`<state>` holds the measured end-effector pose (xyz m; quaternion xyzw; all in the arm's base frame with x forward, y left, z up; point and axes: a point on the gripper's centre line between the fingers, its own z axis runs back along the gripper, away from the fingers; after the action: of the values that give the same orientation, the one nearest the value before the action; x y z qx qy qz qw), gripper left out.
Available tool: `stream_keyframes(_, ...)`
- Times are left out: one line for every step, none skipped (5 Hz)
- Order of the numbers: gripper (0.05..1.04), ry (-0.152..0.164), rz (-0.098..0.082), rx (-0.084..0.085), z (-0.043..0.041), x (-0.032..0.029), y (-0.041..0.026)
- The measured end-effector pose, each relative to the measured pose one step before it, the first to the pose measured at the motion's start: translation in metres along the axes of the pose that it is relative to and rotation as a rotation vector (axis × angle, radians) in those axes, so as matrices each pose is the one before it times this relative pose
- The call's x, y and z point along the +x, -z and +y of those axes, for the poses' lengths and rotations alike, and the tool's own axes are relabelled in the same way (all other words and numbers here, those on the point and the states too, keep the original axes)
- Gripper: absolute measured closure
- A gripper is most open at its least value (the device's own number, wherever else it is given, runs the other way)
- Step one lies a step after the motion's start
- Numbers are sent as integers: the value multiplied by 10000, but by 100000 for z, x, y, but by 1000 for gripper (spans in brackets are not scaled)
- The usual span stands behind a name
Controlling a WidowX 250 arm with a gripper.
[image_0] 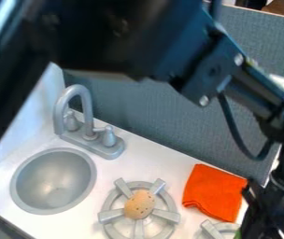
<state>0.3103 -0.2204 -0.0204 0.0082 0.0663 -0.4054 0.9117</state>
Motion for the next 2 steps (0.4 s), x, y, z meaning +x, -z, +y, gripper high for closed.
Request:
stream_keyframes(968,156,-359,84,116,286,-1088)
stream_keyframes(968,140,-61,12,190,293,-388)
